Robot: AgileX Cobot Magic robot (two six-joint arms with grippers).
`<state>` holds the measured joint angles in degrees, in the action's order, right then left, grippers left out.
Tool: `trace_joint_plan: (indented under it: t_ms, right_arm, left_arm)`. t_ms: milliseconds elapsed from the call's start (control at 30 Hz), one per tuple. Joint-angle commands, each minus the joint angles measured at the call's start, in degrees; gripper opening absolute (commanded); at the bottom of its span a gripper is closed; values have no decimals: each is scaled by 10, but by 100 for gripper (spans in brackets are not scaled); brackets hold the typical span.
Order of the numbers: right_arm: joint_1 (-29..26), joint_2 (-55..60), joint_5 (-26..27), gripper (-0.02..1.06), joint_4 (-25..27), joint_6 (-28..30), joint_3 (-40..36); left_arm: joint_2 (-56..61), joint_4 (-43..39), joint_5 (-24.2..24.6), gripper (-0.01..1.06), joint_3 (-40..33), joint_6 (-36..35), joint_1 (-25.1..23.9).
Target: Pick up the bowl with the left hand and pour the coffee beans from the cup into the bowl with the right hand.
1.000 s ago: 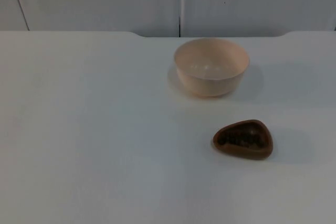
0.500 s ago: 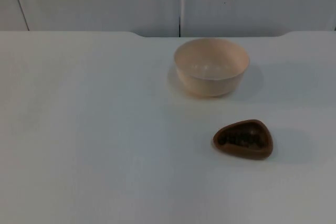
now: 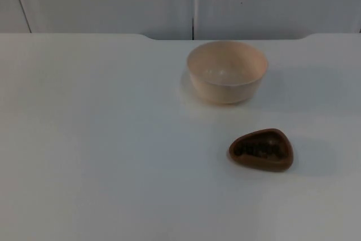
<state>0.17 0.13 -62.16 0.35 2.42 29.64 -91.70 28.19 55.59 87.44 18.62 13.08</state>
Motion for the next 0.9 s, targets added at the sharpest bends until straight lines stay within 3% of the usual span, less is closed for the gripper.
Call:
trace_joint_plan:
  t_ms: [0,267,567,867]
  right_arm:
    - [-3,-1,4,105,0,-2,-1]
    - [-3,-1,4,105,-4,-3,-1]
    - [-3,-1,4,105,-4,-3,-1]
    - [-3,-1,4,105,-4,-3,-1]
  left_arm:
    - [-23,-11,14,105,25,-12,17]
    - [-109,-45,29,105,119,-57,61]
    - [-210,-83,94,105,235,-105,96]
    - [-250,-92,99,105,273,-124,103]
